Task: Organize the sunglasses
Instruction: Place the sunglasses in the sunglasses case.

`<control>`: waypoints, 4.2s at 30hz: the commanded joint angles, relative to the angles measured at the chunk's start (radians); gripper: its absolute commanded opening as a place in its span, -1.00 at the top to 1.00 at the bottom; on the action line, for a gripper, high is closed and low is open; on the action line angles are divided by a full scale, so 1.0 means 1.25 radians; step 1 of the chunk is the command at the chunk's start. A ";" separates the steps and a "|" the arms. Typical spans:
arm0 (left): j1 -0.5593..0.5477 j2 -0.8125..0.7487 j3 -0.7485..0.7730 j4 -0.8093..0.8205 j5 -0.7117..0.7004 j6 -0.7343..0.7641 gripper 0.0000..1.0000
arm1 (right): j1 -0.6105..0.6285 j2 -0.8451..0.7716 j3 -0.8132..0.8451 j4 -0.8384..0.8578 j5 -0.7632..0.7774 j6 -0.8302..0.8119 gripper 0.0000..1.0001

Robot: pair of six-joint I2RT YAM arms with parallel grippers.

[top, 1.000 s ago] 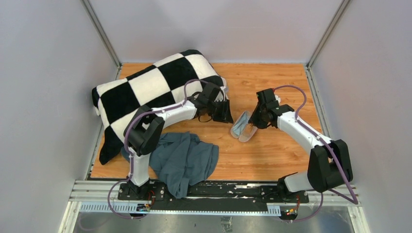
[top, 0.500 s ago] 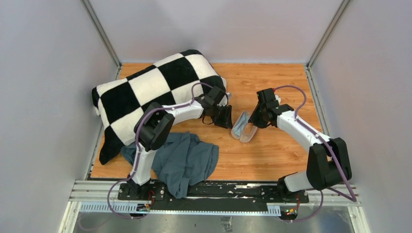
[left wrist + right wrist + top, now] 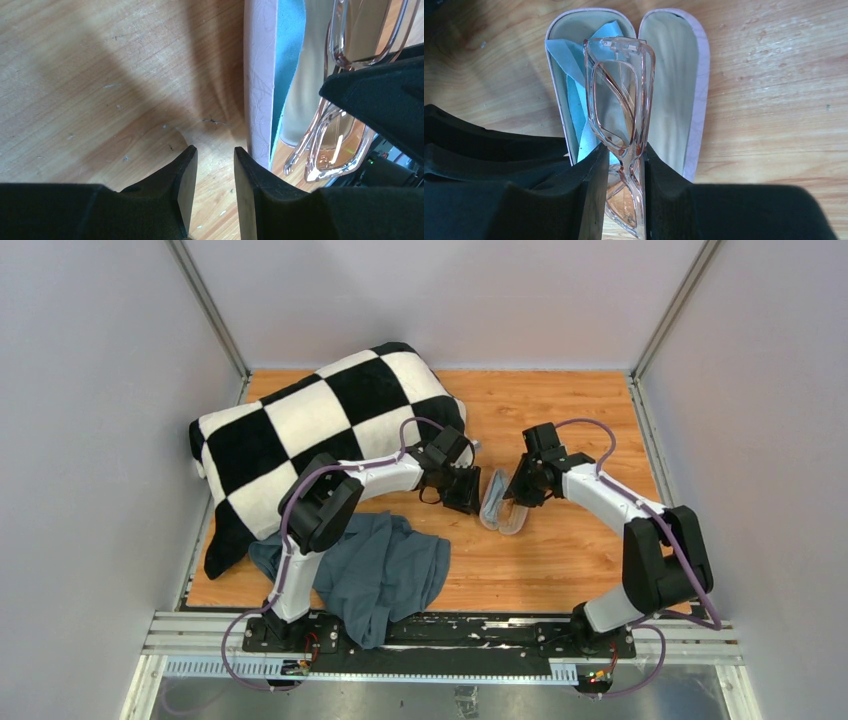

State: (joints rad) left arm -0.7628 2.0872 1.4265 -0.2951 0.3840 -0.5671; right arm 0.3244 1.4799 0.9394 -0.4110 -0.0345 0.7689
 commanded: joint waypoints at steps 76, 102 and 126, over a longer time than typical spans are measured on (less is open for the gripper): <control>0.094 -0.033 -0.136 0.280 0.095 -0.210 0.36 | 0.118 0.227 0.076 0.033 0.027 -0.299 0.96; 0.096 0.056 -0.069 0.217 0.114 -0.184 0.94 | 0.158 0.212 0.086 0.043 0.068 -0.349 0.95; 0.096 0.065 -0.064 0.203 0.125 -0.175 0.96 | 0.163 0.151 0.080 0.026 0.018 -0.372 0.31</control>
State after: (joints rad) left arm -0.6460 2.1223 1.3319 -0.0162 0.5503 -0.8009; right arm 0.5072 1.7115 1.0641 -0.2680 0.0071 0.3206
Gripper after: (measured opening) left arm 0.026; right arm 0.341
